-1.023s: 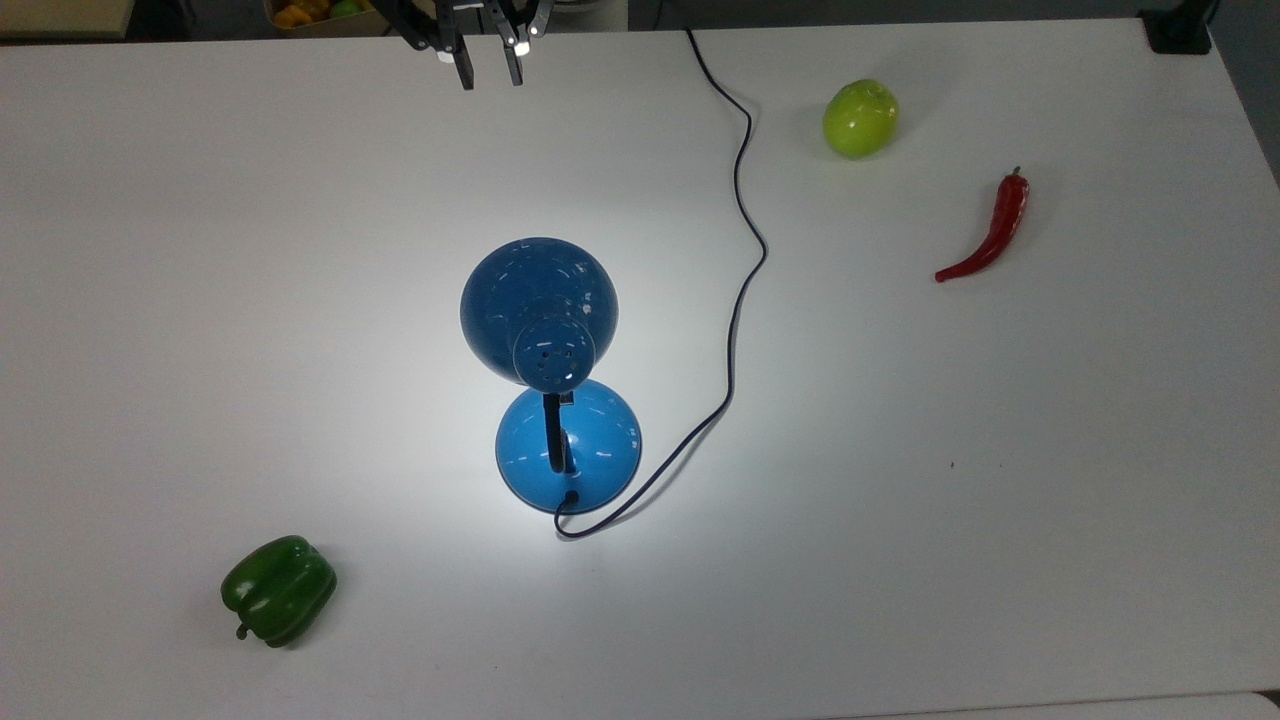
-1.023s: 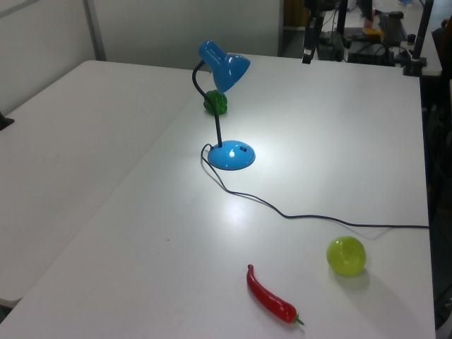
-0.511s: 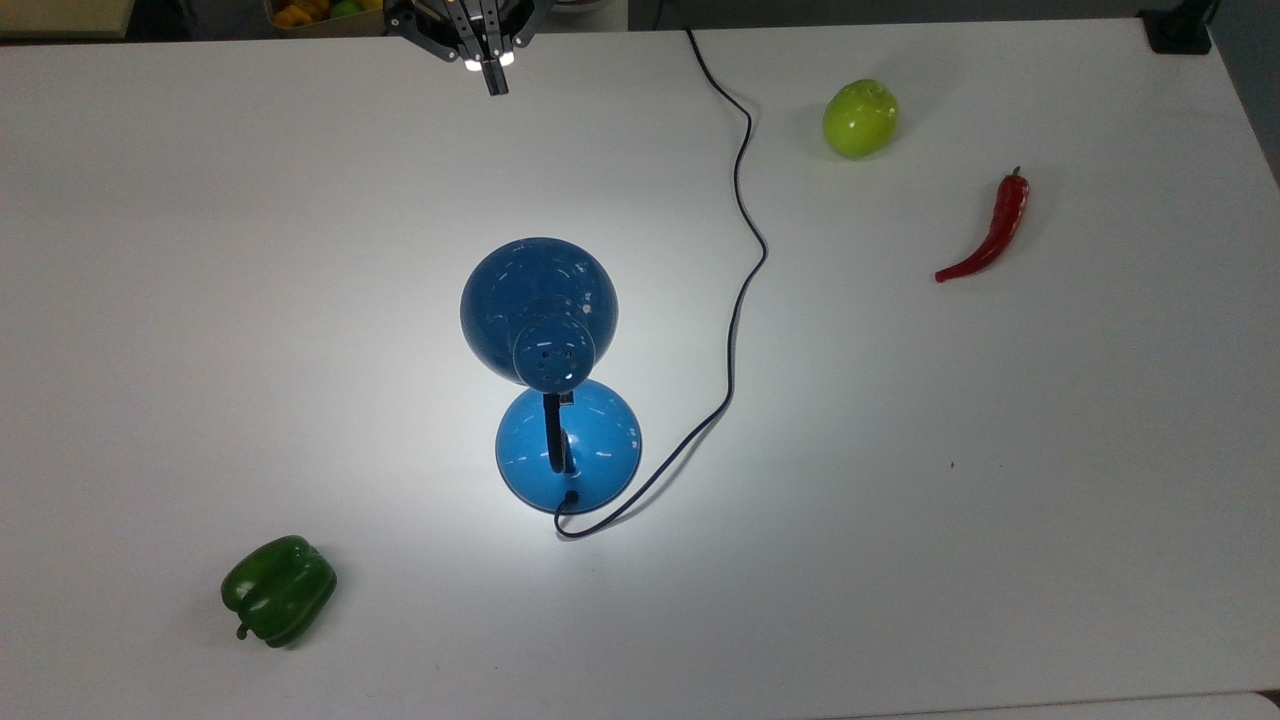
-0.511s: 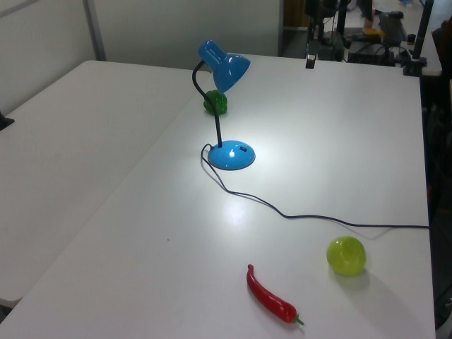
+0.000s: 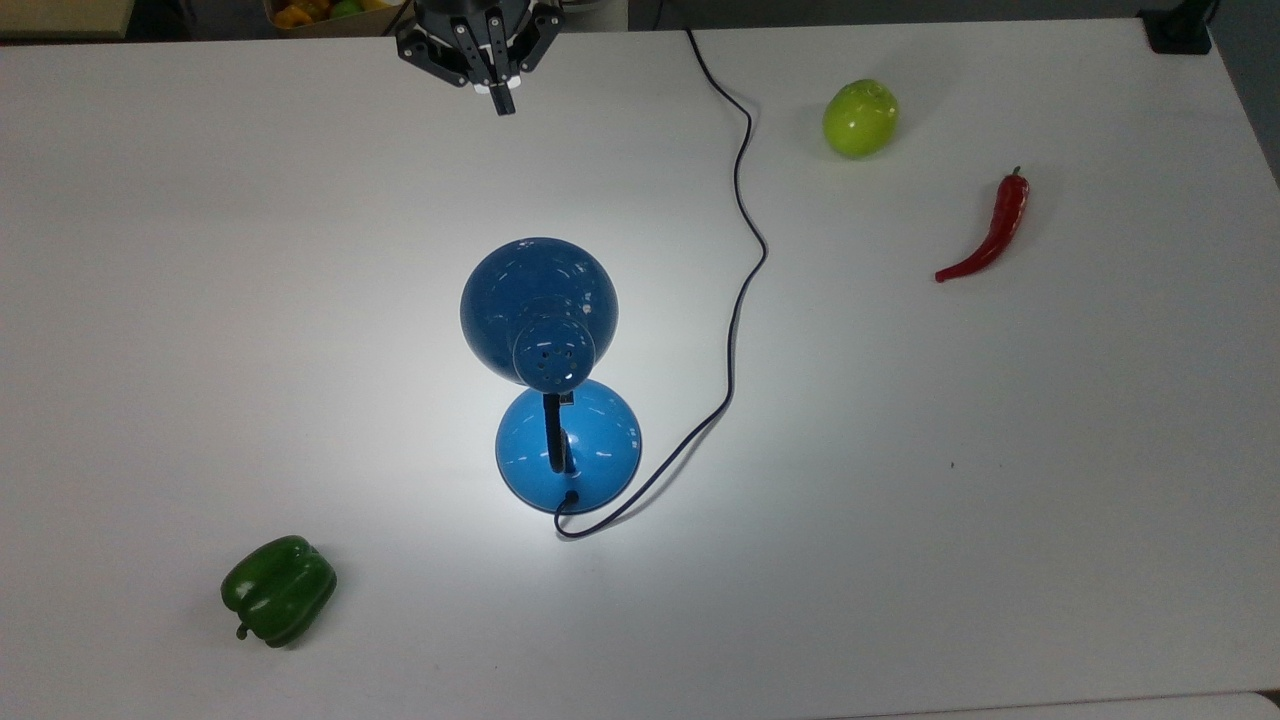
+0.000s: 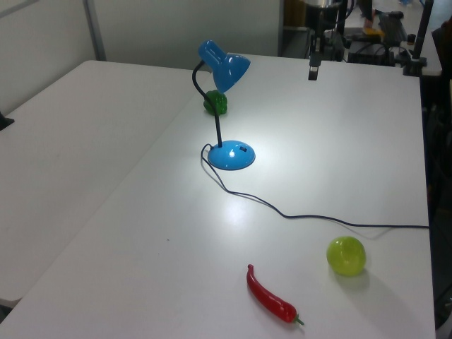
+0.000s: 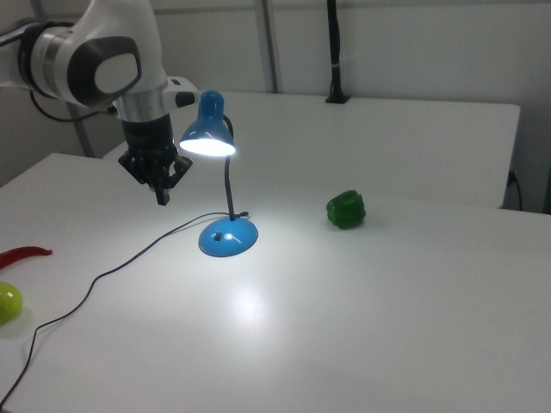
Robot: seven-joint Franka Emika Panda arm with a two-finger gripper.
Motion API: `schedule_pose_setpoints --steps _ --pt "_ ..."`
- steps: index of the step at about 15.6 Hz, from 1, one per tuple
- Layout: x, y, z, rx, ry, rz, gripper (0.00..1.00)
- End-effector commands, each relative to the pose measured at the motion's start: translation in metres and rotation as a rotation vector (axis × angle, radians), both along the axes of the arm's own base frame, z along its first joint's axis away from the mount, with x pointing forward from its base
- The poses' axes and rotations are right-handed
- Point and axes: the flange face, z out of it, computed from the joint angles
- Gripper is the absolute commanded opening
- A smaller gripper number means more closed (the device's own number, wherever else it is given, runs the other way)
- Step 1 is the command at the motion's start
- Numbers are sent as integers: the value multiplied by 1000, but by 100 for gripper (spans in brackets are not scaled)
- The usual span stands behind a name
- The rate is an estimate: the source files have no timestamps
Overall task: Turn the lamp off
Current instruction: 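Move the gripper down toward the switch on the blue lamp base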
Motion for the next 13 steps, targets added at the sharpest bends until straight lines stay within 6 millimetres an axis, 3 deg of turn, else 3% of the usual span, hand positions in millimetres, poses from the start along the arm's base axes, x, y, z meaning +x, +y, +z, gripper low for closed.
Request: schedule_pose_setpoints --steps 1,4,9,13 --pt "5 19 -29 16 -54 1 0" --pt "9 31 -44 16 -98 -40 0" --pt "24 59 -91 30 -216 -152 0" --pt "40 62 -118 31 -276 -169 0"
